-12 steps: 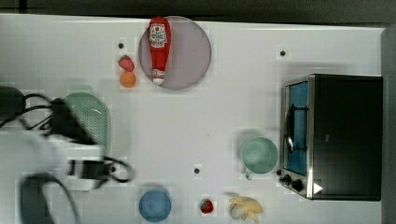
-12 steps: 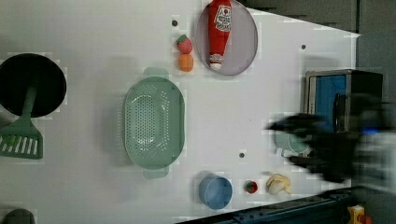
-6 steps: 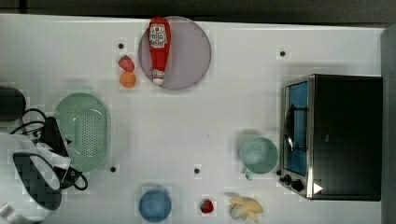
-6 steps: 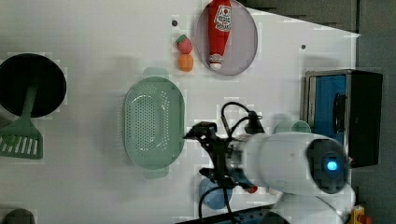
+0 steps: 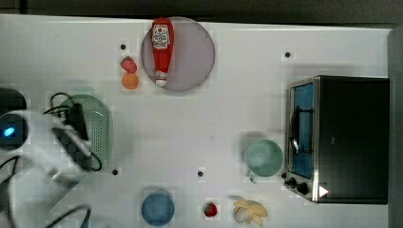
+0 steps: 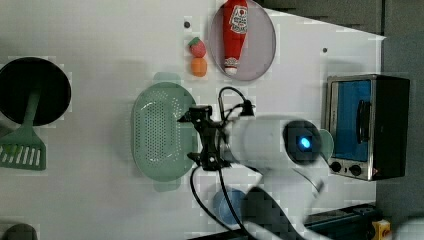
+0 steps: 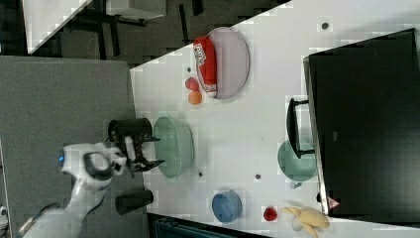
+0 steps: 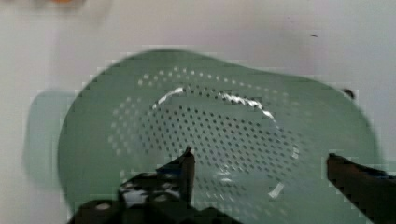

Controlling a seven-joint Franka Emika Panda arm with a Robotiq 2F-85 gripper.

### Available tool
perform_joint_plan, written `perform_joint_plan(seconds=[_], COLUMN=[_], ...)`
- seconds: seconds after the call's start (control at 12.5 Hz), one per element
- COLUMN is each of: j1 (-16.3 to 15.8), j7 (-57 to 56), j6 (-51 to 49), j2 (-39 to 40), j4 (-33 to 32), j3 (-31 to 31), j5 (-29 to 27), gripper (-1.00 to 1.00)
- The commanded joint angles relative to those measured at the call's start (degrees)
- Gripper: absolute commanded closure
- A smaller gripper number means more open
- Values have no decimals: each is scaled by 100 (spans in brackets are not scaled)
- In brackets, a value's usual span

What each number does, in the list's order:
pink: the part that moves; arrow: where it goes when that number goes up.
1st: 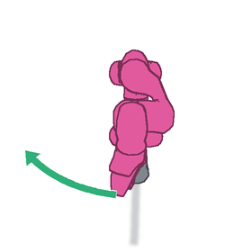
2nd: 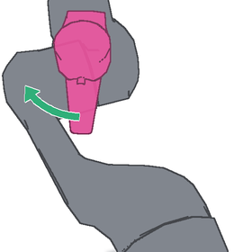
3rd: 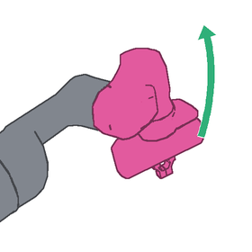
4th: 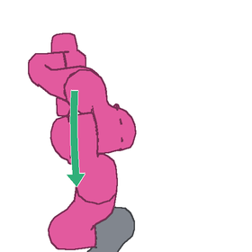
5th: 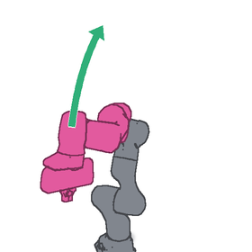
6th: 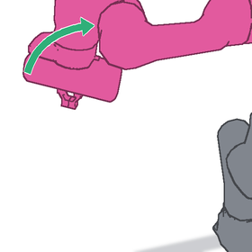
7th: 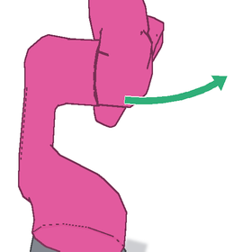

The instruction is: Drag strainer left to right.

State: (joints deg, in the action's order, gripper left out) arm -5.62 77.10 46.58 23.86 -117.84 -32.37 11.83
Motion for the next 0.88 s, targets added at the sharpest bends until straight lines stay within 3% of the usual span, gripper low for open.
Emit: perform_joint_plan(seconds=[0.08, 0.56, 0.88], j1=[17, -582, -574], j7=[604, 621, 622], j6=[465, 1134, 1172], j2=[284, 865, 833], j4=[-107, -110, -198], j3=[92, 985, 1170], j5=[9, 116, 114], gripper=[-100, -100, -100])
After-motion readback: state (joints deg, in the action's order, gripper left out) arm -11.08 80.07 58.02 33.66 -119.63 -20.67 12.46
